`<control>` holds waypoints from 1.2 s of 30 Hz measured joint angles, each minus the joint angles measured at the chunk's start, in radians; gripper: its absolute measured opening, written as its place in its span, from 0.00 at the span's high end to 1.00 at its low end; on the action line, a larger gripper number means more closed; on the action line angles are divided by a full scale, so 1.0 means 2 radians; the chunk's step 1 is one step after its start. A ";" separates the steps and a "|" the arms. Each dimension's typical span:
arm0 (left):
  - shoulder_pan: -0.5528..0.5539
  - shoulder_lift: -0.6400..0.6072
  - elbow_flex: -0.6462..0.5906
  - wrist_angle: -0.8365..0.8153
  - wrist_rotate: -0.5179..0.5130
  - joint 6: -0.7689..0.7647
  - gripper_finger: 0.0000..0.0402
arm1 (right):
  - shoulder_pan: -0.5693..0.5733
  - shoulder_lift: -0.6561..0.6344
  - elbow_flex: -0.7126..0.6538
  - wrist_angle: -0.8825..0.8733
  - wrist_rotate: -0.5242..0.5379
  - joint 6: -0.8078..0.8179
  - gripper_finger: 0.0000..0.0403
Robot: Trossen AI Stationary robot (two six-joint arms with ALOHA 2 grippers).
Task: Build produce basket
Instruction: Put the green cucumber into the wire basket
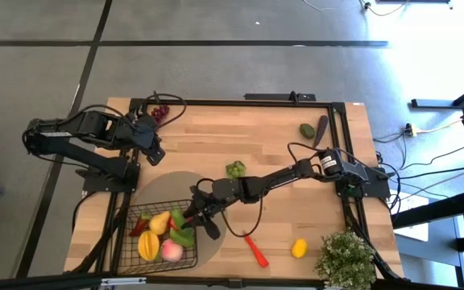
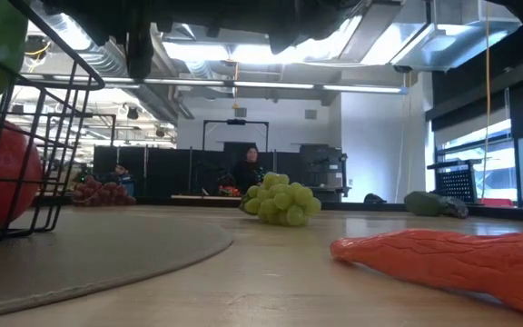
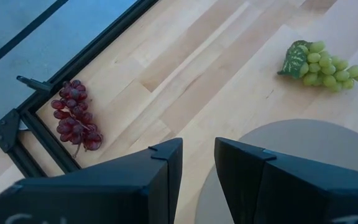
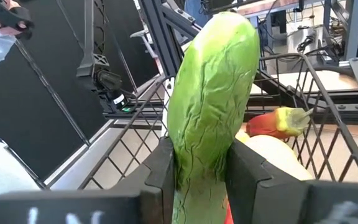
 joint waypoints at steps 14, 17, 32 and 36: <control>0.000 0.000 0.000 0.000 0.000 0.000 0.79 | -0.001 0.000 0.000 -0.007 -0.002 0.000 0.62; 0.000 0.000 0.000 0.000 0.000 0.000 0.79 | -0.001 0.000 0.000 -0.008 -0.002 0.000 0.58; 0.000 0.000 0.000 0.000 0.000 0.000 0.79 | -0.018 0.000 0.007 -0.004 -0.039 0.025 0.56; 0.000 0.000 0.000 0.000 0.000 0.000 0.79 | -0.020 -0.002 0.008 -0.007 -0.064 0.031 0.56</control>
